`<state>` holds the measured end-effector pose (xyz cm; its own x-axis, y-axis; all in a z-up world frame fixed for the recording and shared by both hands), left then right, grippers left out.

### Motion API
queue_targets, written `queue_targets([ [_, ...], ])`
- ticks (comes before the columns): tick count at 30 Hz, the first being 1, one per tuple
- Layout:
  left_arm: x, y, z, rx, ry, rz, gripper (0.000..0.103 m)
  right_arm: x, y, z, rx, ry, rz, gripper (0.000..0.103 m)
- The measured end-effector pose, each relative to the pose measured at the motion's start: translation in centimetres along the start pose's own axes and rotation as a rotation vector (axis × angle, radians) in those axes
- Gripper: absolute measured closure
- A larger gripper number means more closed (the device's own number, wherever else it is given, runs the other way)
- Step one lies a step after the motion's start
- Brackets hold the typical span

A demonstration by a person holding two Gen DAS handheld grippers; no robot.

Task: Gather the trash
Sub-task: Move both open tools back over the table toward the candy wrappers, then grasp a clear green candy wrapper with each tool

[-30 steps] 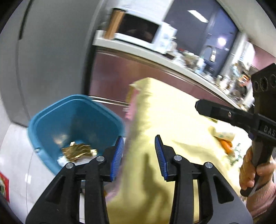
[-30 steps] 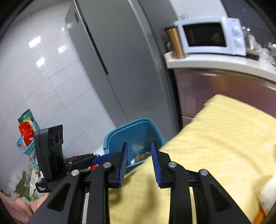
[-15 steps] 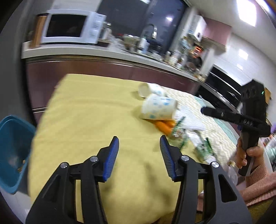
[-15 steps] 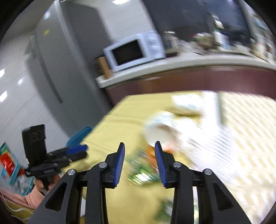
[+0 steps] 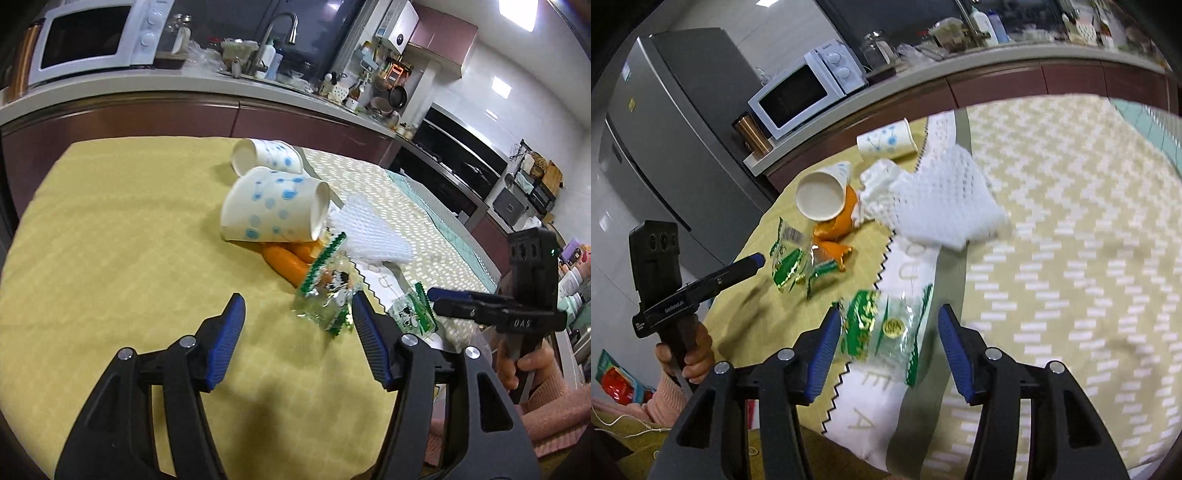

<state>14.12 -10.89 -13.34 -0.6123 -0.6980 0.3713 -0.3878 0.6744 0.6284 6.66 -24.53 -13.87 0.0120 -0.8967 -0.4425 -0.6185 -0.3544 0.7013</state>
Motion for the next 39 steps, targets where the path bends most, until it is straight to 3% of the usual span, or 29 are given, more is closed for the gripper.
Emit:
queue_targets([
  [5,0.6,-1.8,-0.3,-0.03,0.004,0.015,0.044,0.0,-0.5,1.2,-0.018,-0.017,-0.038,0.053],
  [7,1.0,-2.3,-0.3,-0.039,0.004,0.021,0.047,-0.2,-0.6,1.4,-0.023,-0.009,-0.047,0.062],
  [11,1.9,-3.3,-0.3,-0.061,-0.002,0.039,0.07,-0.5,-0.9,1.4,-0.022,-0.005,-0.067,0.076],
  [16,2.3,-3.7,-0.1,-0.065,0.0,0.039,0.08,-1.1,-0.9,1.2,-0.009,0.009,-0.09,0.091],
  [25,2.3,-1.7,-0.2,-0.022,0.004,0.029,0.083,-3.4,-1.1,0.4,0.002,0.056,-0.136,0.093],
  [39,-1.9,4.9,1.0,0.061,0.062,-0.113,0.083,-8.0,-2.7,-1.1,0.007,0.136,-0.215,0.093],
])
Point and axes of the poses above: each gripper's, at about its wrist camera, not at the fingertips, and y roughly against the way its jaws point, x to its right, z to its underside, the point moved 9 cm from there along -y, roughly the way its jaws point, and after that the axes turned 2 degrees about -x, right-handed, at the moved point
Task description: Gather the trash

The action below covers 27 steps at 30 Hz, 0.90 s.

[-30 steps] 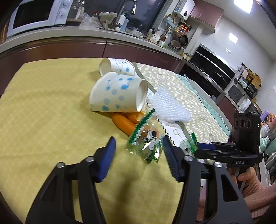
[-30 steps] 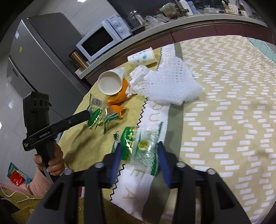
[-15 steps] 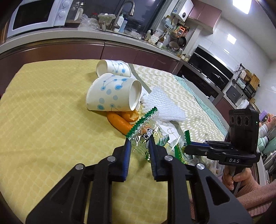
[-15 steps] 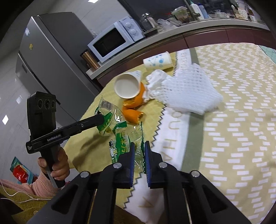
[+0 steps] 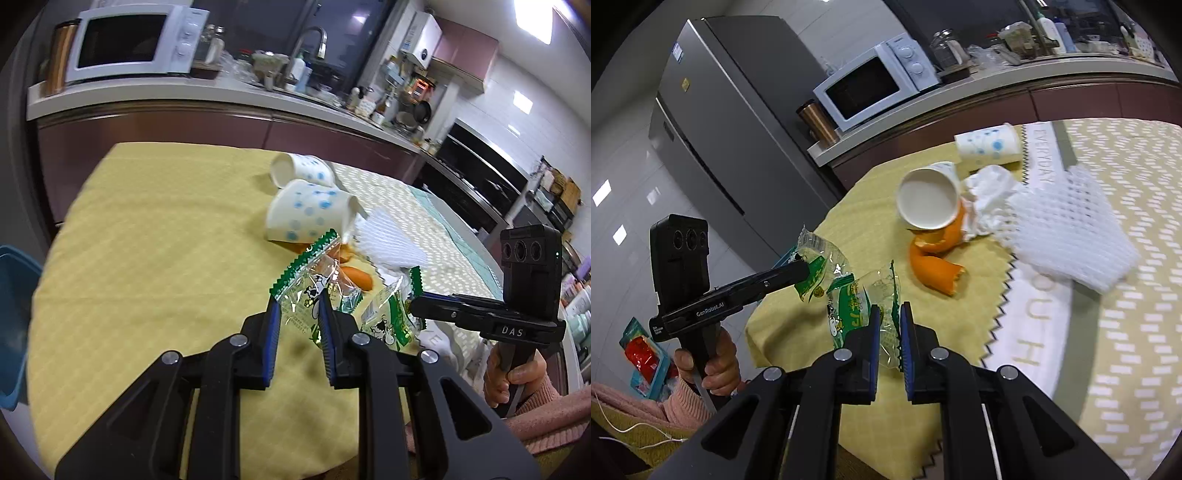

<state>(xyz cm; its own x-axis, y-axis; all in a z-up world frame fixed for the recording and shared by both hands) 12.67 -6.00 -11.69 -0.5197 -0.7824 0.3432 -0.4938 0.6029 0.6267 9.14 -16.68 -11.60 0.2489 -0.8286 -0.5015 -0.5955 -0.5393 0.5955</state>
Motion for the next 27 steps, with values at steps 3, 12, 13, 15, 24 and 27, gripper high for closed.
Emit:
queue_targets([
  [3,-1.0,1.1,0.2,0.011,0.011,-0.031,0.083,-0.8,-0.6,-0.4,-0.005,0.012,-0.017,0.093],
  [12,-3.8,3.9,0.5,0.038,0.072,-0.086,0.083,-3.7,-2.6,-1.9,-0.016,0.067,-0.068,0.093],
  [13,-4.2,4.3,0.5,0.043,0.076,-0.092,0.083,-4.0,-2.9,-2.1,-0.018,0.075,-0.074,0.093],
  [15,-4.5,4.7,0.5,0.05,0.084,-0.101,0.083,-4.6,-3.2,-2.3,-0.022,0.086,-0.082,0.093],
  [24,-6.4,6.9,0.8,0.075,0.115,-0.147,0.083,-6.3,-4.9,-2.9,-0.037,0.118,-0.119,0.093],
  [27,-7.1,7.6,1.1,0.081,0.13,-0.162,0.083,-6.8,-5.3,-3.0,-0.04,0.125,-0.127,0.093],
])
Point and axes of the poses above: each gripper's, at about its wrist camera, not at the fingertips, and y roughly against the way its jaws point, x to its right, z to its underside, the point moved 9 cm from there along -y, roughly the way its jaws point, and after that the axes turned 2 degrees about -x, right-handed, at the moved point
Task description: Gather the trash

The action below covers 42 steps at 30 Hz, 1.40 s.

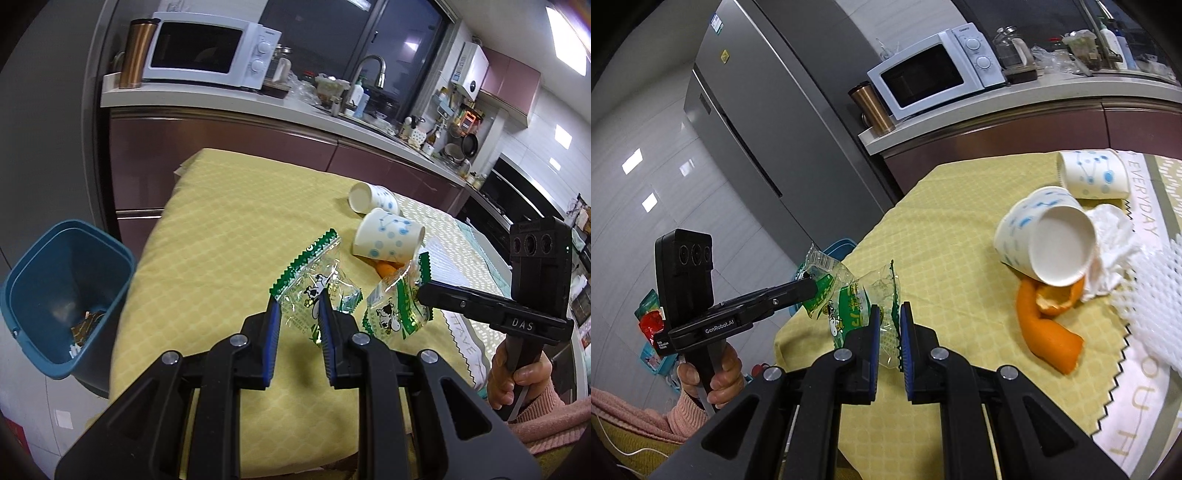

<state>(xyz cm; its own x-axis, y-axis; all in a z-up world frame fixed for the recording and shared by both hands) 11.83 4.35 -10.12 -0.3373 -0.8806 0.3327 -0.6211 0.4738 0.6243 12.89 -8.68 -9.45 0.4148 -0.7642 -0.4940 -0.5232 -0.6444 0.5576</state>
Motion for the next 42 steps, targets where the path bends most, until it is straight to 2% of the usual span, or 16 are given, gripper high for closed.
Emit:
queue_targets([
  [28,-4.0,2.9,-0.4,0.041,0.048,-0.109,0.083,-1.7,-3.2,-2.1,-0.024,0.048,-0.054,0.093],
  [42,-5.3,3.8,-0.4,0.054,0.067,-0.137,0.083,-2.7,-4.1,-3.1,-0.021,0.064,-0.072,0.093],
])
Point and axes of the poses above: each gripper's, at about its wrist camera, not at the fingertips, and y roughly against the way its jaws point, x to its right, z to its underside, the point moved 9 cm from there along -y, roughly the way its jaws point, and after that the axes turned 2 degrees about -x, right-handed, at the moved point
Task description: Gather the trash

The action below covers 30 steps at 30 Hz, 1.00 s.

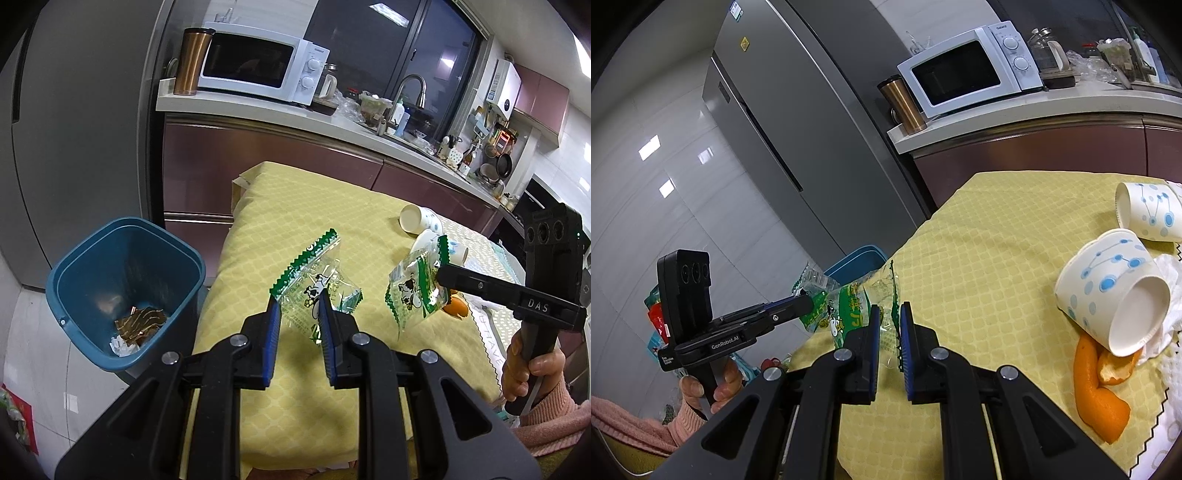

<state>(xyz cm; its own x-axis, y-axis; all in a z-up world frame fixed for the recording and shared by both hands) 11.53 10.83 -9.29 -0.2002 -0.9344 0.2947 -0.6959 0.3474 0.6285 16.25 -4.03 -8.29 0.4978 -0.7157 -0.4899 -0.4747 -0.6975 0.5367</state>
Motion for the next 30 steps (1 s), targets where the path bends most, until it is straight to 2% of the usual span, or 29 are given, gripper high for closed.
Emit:
queue_targets([
  [30,-4.4,1.7,-0.9,0.04,0.044,-0.08,0.083,-2.1,-3.3,-1.6,-0.024,0.039,-0.038,0.093],
])
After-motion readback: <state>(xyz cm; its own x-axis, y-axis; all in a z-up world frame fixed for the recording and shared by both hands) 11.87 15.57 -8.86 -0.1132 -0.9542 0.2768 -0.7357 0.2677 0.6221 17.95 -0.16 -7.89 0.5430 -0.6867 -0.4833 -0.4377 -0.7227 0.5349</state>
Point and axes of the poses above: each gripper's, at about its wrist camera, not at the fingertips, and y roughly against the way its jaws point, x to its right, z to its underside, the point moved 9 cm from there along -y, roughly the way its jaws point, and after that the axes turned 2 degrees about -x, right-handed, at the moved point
